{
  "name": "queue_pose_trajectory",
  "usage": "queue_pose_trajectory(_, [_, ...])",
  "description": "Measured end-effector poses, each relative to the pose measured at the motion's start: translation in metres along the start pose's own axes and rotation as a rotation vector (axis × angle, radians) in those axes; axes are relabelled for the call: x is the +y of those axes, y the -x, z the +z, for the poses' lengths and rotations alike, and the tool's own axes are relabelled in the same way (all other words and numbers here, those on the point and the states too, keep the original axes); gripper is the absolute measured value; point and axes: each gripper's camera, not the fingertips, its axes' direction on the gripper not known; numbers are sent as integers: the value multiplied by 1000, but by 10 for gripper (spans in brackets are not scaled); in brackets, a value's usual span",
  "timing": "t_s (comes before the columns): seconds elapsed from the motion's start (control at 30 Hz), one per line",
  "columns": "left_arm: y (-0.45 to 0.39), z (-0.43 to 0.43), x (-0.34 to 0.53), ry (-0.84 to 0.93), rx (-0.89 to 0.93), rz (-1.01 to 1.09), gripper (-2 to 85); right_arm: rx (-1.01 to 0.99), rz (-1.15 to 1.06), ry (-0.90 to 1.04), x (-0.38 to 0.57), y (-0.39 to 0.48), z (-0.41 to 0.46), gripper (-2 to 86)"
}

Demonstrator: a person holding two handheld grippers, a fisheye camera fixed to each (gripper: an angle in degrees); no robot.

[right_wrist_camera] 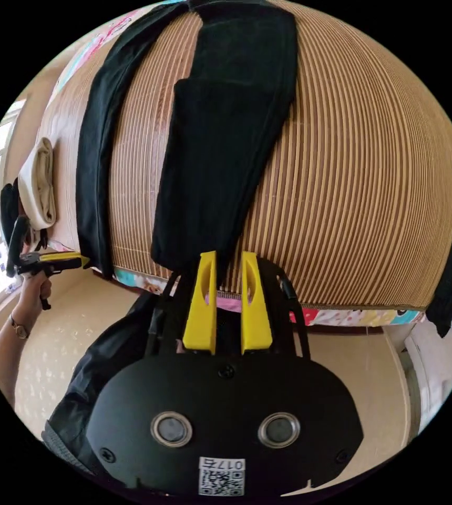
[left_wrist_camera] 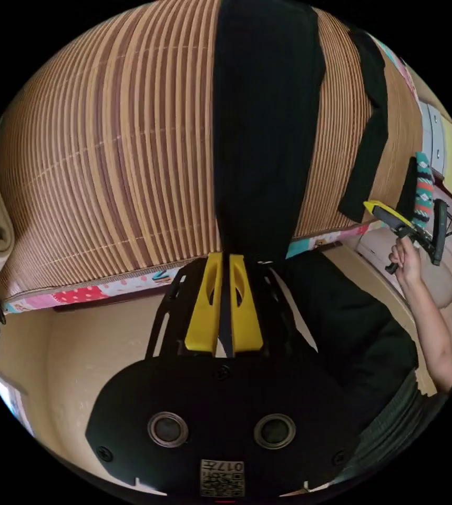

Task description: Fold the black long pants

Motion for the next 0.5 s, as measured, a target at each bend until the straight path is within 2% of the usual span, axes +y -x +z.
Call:
queue_pose_trajectory(0.03, [-5, -15, 7, -35, 173, 105, 6, -39, -56, 23, 3, -5, -13, 50])
queue_pose_trajectory(0.1, [-13, -40, 29, -127, 316, 275, 0, -200, -92, -19, 15, -25, -48, 41])
queue_pose_trajectory(0.17, [-9, -60, 57, -236, 466, 394, -2, -552, -117, -59, 34, -67, -91, 36])
queue_pose_trajectory(0.2, [6, -65, 70, -287, 596, 395, -2, -639, -120, -65, 39, -79, -99, 35])
queue_pose_trajectory(0.23, [25, -62, 79, -314, 673, 342, -2, -783, -115, -70, 49, -105, -110, 34])
queue_pose_trajectory(0.27, [34, -60, 83, -331, 674, 301, -1, -829, -87, -61, 57, -130, -115, 33])
queue_pose_trajectory(0.3, [53, -54, 94, -381, 601, 177, 2, -803, -62, -48, 61, -142, -116, 33])
queue_pose_trajectory(0.33, [74, -48, 105, -433, 516, 14, 6, -696, 4, -20, 67, -167, -118, 33])
queue_pose_trajectory(0.37, [83, -45, 111, -462, 501, -52, 10, -623, 39, 4, 72, -188, -122, 32])
queue_pose_trajectory(0.5, [129, -13, 141, -555, 745, -344, 57, -631, 96, 83, 80, -230, -136, 32])
